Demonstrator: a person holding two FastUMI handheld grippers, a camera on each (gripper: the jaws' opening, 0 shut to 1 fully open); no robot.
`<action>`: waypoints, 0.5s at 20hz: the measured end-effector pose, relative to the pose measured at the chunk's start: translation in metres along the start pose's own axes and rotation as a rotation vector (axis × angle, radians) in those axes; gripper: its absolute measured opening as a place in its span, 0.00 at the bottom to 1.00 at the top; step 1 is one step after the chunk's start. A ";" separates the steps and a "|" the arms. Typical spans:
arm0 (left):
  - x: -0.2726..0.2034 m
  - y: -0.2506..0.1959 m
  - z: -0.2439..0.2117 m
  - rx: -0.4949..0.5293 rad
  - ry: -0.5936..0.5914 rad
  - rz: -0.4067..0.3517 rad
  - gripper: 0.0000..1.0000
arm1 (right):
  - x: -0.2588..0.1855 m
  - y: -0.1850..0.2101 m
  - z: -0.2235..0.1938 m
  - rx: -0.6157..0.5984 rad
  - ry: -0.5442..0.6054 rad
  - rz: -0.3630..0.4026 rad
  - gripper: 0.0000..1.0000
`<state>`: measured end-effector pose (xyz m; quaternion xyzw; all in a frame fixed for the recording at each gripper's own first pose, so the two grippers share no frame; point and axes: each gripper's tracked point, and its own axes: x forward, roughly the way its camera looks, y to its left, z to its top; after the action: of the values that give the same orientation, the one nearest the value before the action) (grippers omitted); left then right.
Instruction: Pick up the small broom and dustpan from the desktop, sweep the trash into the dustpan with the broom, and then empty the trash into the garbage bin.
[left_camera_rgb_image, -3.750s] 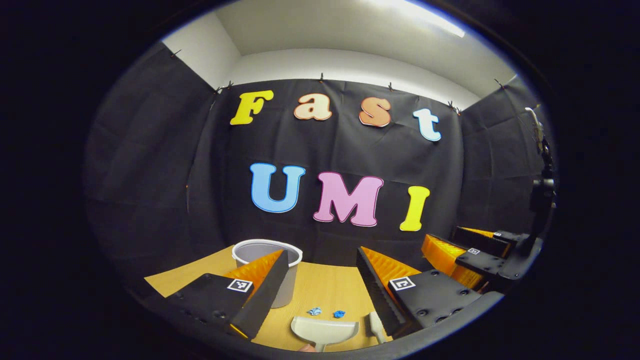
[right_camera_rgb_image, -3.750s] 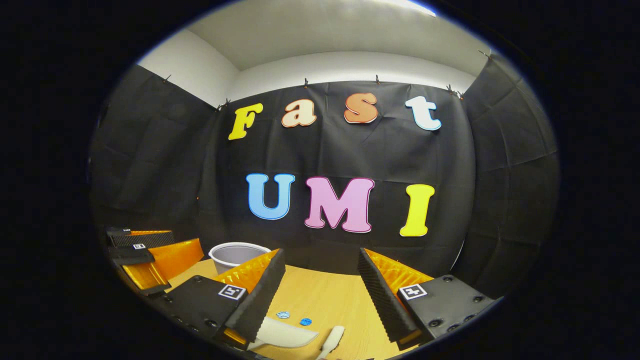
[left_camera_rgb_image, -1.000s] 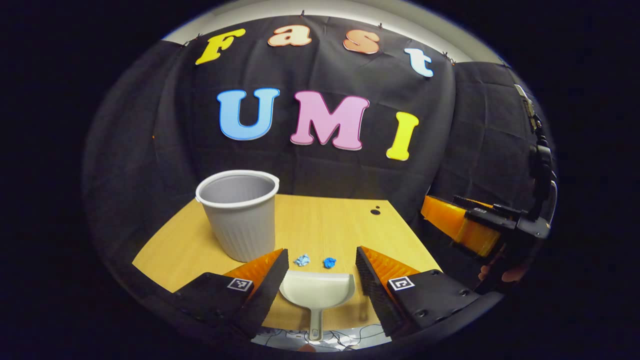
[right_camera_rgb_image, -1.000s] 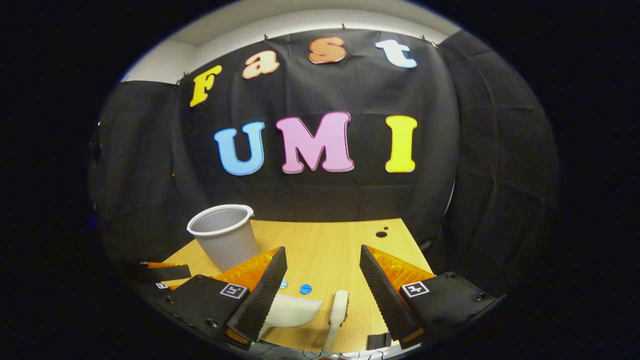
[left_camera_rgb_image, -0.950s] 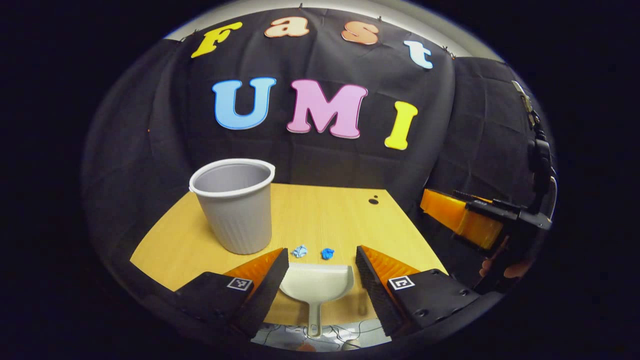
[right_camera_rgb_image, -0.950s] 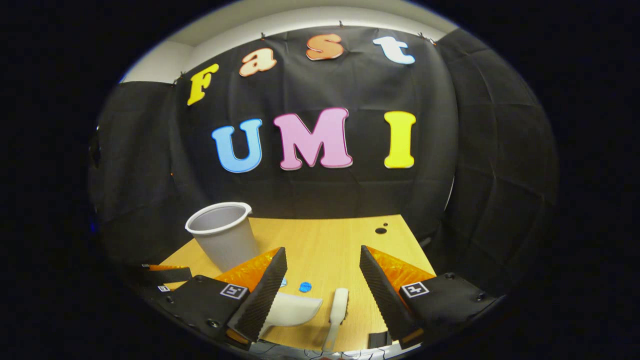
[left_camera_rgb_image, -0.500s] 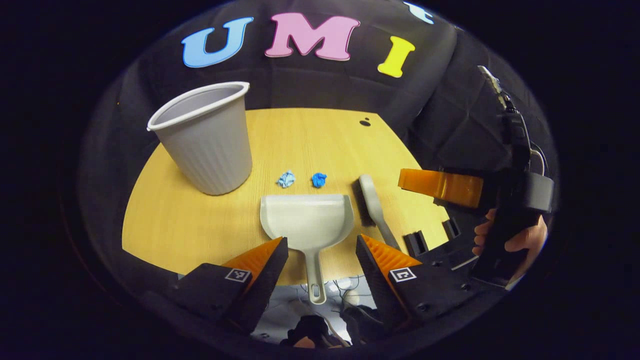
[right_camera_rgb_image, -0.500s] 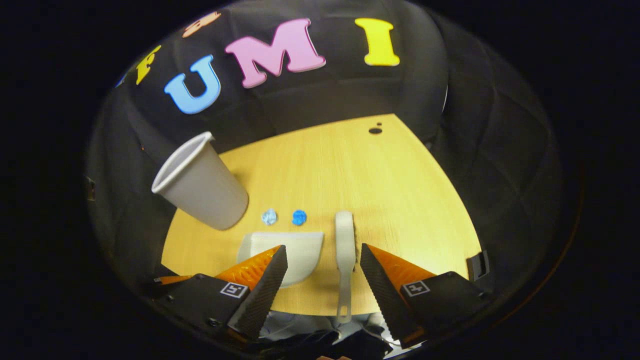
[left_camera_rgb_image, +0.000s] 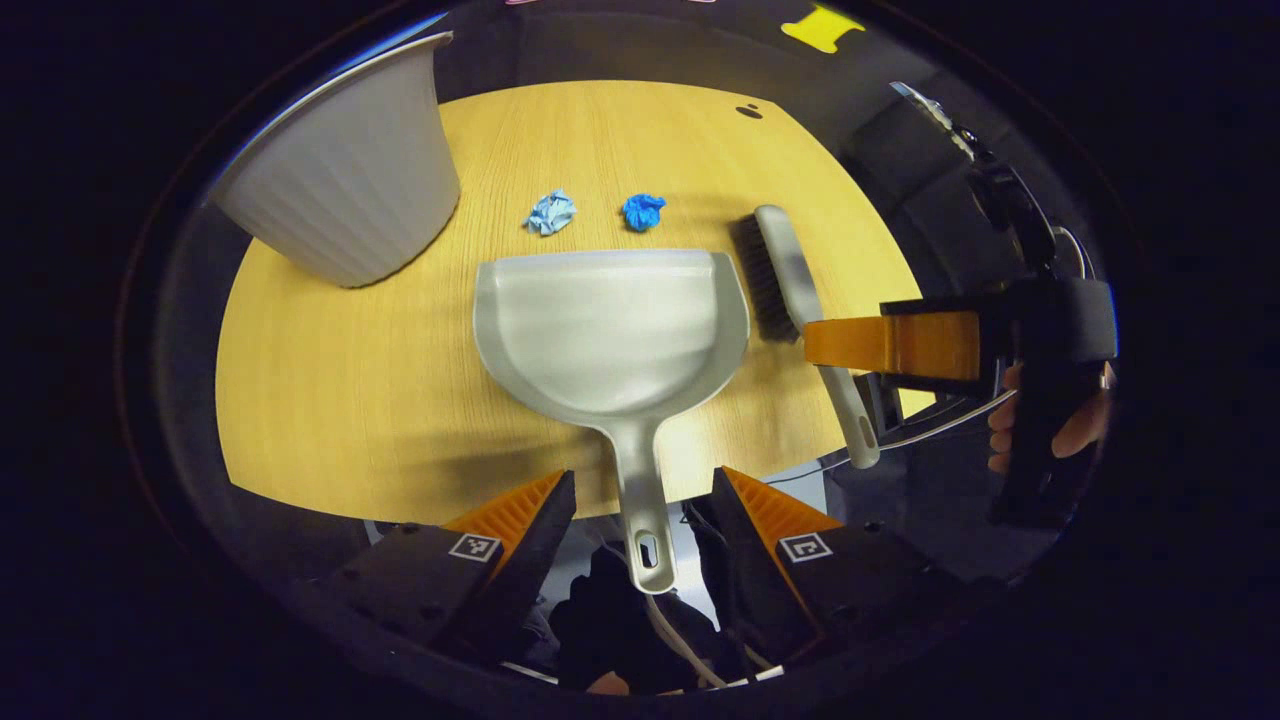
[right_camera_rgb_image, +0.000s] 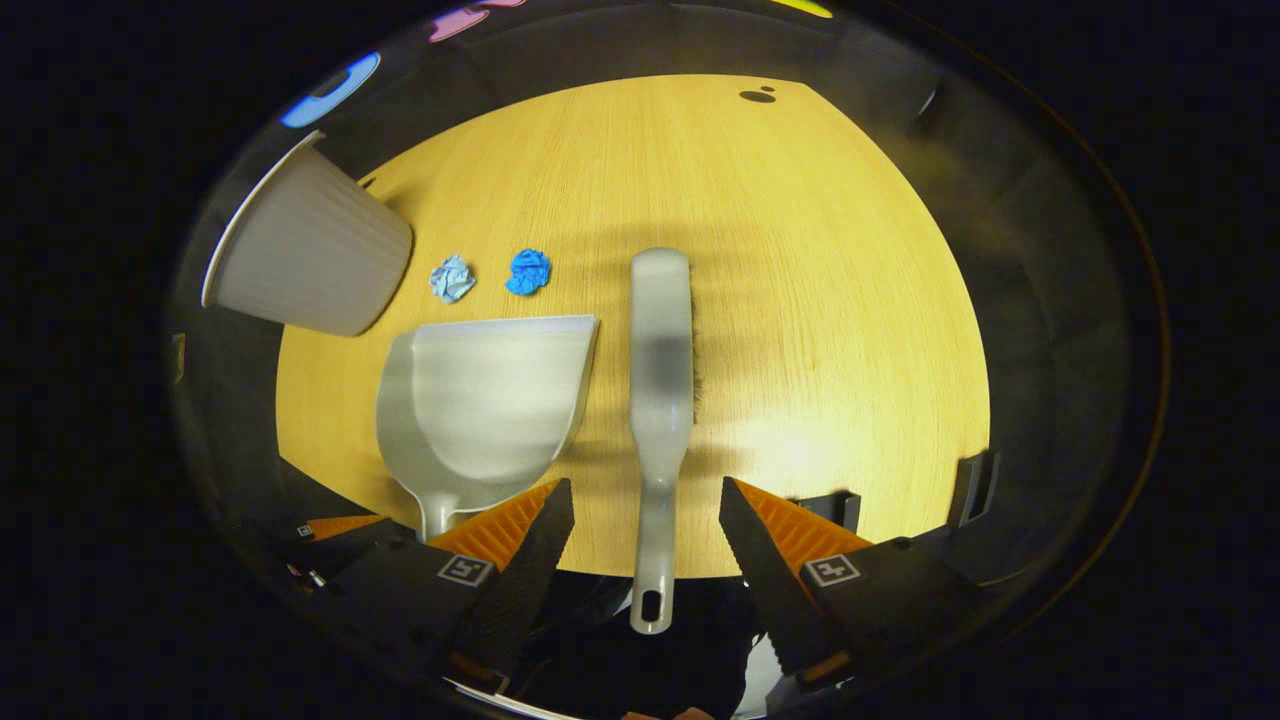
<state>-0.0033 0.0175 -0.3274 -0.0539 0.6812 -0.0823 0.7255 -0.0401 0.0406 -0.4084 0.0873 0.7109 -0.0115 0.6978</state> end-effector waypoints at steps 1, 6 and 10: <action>0.002 0.003 0.004 -0.020 0.008 0.015 0.84 | 0.007 -0.003 0.001 -0.025 0.018 -0.016 0.96; 0.011 0.003 0.027 -0.099 0.060 0.007 0.84 | 0.031 0.000 -0.007 0.043 0.135 -0.020 0.97; 0.024 -0.007 0.031 -0.119 0.079 -0.004 0.84 | 0.045 0.000 -0.007 0.045 0.163 -0.042 0.97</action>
<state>0.0291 0.0052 -0.3472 -0.0951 0.7130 -0.0450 0.6932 -0.0481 0.0463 -0.4526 0.0889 0.7666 -0.0348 0.6350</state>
